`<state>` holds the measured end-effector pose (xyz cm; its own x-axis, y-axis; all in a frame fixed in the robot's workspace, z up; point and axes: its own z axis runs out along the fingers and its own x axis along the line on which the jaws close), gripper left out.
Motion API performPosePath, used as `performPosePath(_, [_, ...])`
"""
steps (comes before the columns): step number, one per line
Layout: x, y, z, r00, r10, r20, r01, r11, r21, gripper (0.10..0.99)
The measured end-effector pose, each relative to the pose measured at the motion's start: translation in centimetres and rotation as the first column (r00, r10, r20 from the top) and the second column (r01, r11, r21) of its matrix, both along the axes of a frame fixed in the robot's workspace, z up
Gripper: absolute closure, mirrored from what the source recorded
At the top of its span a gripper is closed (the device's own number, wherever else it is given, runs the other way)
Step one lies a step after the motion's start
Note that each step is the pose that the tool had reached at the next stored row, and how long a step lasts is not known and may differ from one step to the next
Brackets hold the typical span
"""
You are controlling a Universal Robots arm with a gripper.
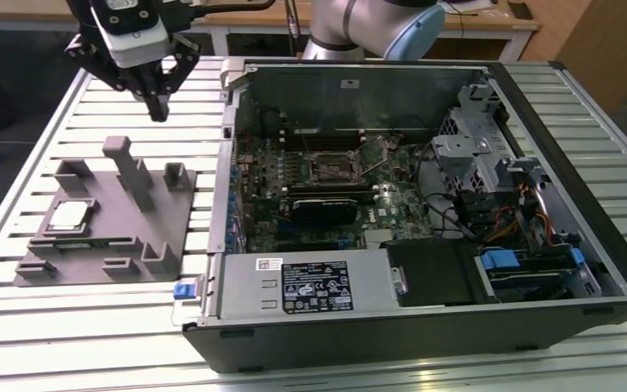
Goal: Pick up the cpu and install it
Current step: 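Reach for the cpu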
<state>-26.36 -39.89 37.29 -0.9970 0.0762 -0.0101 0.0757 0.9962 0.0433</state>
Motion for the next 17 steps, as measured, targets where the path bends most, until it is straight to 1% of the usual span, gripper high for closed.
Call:
performPosePath(4, [-0.4, 0.0, -0.04, 1.0, 0.0, -0.0001, 0.0, 1.0, 0.0, 0.98])
performPosePath(17, [-2.21, 0.0, -0.21, 1.0, 0.0, -0.0002, 0.0, 1.0, 0.0, 0.98])
